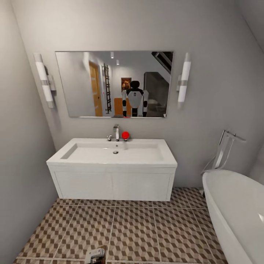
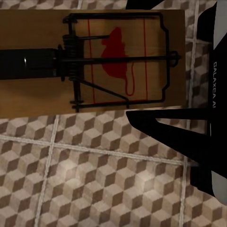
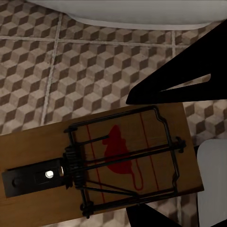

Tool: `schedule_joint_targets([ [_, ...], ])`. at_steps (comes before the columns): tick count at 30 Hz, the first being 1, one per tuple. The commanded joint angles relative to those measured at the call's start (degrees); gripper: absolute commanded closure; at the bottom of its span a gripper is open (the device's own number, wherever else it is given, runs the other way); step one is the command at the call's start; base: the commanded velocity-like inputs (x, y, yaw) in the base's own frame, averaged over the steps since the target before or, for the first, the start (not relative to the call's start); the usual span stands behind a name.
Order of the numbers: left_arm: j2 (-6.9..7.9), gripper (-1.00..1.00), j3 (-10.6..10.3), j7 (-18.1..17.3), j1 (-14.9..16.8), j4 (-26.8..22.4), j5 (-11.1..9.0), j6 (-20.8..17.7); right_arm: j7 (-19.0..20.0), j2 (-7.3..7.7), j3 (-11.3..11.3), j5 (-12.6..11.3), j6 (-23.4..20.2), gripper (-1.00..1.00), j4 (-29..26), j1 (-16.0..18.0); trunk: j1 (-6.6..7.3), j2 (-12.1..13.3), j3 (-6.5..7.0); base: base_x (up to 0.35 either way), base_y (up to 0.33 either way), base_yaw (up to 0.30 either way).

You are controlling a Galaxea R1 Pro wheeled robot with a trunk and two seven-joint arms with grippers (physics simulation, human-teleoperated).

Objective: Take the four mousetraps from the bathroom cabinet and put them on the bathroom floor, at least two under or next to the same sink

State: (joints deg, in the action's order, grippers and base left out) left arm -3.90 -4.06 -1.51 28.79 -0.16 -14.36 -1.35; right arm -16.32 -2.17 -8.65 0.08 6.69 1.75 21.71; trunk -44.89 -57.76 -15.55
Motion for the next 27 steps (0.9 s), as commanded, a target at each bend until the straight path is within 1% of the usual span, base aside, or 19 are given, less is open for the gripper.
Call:
schedule_joint_targets([
  [1, 0.01, 1.0, -0.43, -0.02, 0.03, -0.02, -0.49, -0.14, -0.45, -0.03, -0.31, -0.08, 0.26, 1.0, 0.19, 0.08, 0.0, -0.05, -0.07, 0.0, -0.105, 0.0],
  [9, 0.03, 1.0, -0.42, -0.07, 0.03, -0.02, -0.49, -0.14, -0.39, -0.07, -0.31, -0.08, 0.23, 1.0, 0.23, 0.07, 0.0, -0.05, -0.07, 0.0, -0.095, 0.0],
  [27, -0.01, 1.0, -0.42, 0.16, 0.03, -0.02, -0.49, -0.14, -0.39, -0.12, -0.31, -0.08, 0.17, 1.0, 0.22, 0.07, 0.0, -0.05, -0.07, 0.007, -0.005, 0.0],
])
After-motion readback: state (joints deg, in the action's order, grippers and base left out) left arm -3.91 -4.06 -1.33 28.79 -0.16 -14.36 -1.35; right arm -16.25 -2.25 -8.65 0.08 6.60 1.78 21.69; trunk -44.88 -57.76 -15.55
